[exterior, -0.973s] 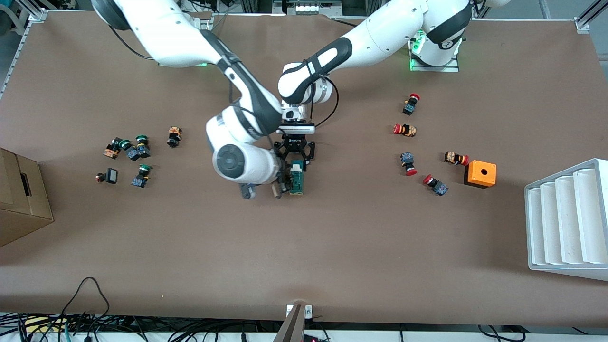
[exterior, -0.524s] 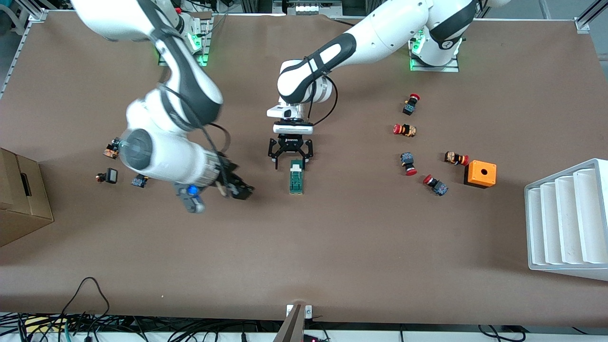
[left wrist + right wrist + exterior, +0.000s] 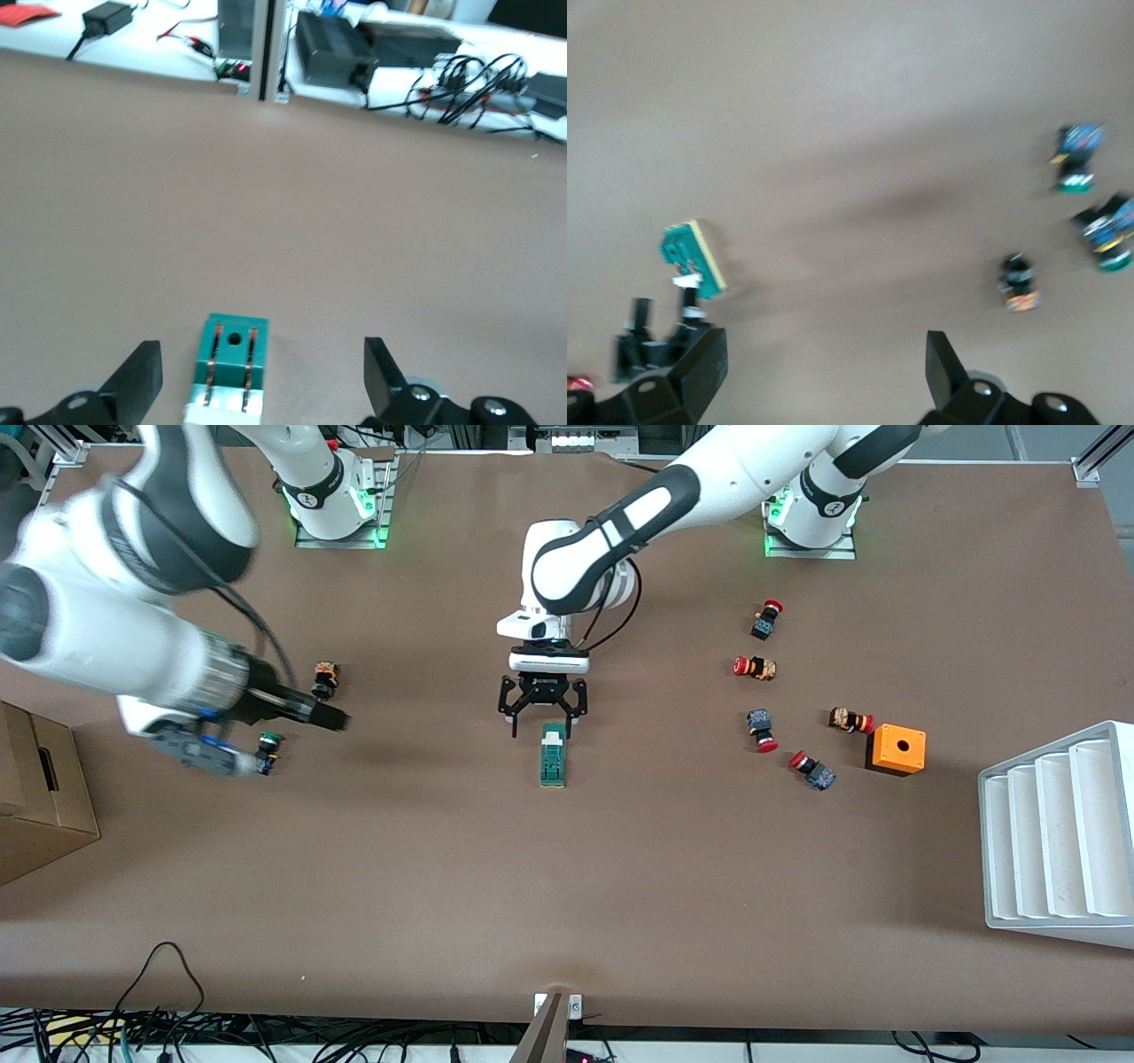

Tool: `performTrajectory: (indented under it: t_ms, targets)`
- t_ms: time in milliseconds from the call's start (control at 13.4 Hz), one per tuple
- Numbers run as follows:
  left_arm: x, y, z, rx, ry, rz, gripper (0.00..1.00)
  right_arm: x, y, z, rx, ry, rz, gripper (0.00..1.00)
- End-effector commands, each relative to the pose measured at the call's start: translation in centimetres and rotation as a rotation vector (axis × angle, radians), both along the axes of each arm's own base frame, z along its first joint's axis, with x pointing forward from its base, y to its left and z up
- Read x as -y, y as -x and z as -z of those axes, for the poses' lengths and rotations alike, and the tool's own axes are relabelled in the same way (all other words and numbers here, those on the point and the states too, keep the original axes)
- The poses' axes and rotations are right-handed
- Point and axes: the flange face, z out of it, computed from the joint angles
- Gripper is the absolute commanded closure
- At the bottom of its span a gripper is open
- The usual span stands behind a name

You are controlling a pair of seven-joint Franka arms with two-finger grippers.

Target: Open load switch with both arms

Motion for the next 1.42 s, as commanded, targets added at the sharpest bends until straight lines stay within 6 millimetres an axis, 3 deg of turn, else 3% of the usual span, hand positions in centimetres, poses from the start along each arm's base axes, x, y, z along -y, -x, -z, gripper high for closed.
performTrajectory:
  t_ms: [0,299,449,748,898,1197,1347]
  targets:
    - [-0.8,-0.1,-4.7,-0.09,-0.039,-0.007,0.0,4.5,2.3,-2.1,0.048,0.042,-0.179,0.01]
    - [-3.6,-3.2,-13.8,-0.259,-0.05,-0.023,0.0,11.5,3.4,-5.2,0.128,0.067,-0.307,0.01]
    - [-5.8,-4.9,-17.5,-0.33,-0.055,-0.009,0.0,13.2,3.9,-6.1,0.153,0.128,-0.394,0.01]
    - [-9.7,-8.2,-23.0,-0.446,-0.062,0.028,0.0,13.5,4.2,-5.6,0.156,0.139,-0.413,0.01]
    - [-12.1,-10.0,-26.1,-0.515,-0.054,0.055,0.0,12.9,3.2,-5.9,0.165,0.132,-0.415,0.01]
    - [-18.7,-14.1,-31.6,-0.639,-0.059,0.099,0.0,11.9,2.5,-5.5,0.174,0.14,-0.436,0.01]
    - [-22.7,-15.8,-32.5,-0.684,-0.061,0.104,0.0,11.7,2.0,-5.2,0.171,0.143,-0.442,0.01]
